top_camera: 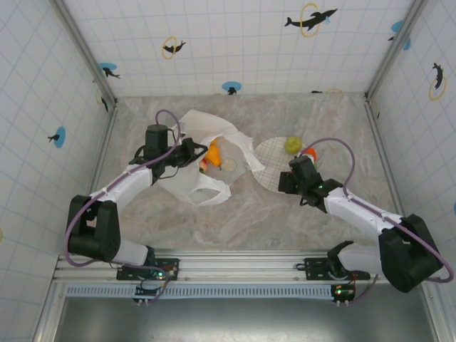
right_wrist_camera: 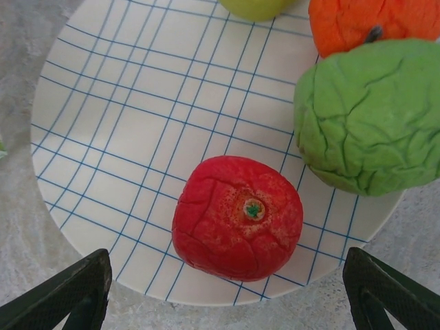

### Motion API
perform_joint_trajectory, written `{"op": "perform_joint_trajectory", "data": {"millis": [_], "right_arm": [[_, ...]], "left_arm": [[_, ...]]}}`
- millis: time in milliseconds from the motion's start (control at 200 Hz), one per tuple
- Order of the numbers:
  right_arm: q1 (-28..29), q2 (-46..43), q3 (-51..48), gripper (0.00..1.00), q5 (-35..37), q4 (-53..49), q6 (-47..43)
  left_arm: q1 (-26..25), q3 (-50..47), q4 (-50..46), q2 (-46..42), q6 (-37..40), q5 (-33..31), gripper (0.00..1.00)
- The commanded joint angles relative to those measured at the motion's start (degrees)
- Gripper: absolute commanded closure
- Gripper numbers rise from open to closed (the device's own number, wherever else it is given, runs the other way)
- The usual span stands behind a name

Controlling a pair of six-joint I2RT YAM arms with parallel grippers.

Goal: Place the fruits into the plastic bag

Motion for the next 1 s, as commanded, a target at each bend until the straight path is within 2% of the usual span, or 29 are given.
{"op": "perform_joint_trajectory", "data": {"millis": [0, 275, 565, 721, 996], "right_arm": [[-0.05, 2.92, -0.39, 0.11, 0.56, 3.26, 3.43], [-0.74, 7.79, -1.00, 0.15, 2.35, 9.67, 4.68], [-1.94, 12.16, 0.06, 0.32, 2.42, 12.10, 4.17], [-2.02, 11.23, -0.76, 0.40, 2.45, 13.68, 4.19], [-1.47, 3.86, -1.75, 0.44, 3.45, 15.09, 0.35]], "left_arm": [[0.30, 0.31, -0.35, 0.39, -0.26, 0.46, 1.00], [0.26, 0.34, -0.41, 0.54, -0.35, 0.61, 1.00], [0.26, 0.40, -0.50, 0.53, -0.31, 0.62, 1.00], [0.26, 0.33, -0.60, 0.70, -0.26, 0.64, 1.00], [0.26, 0.45, -0.60, 0.80, -0.28, 0.62, 1.00]]}}
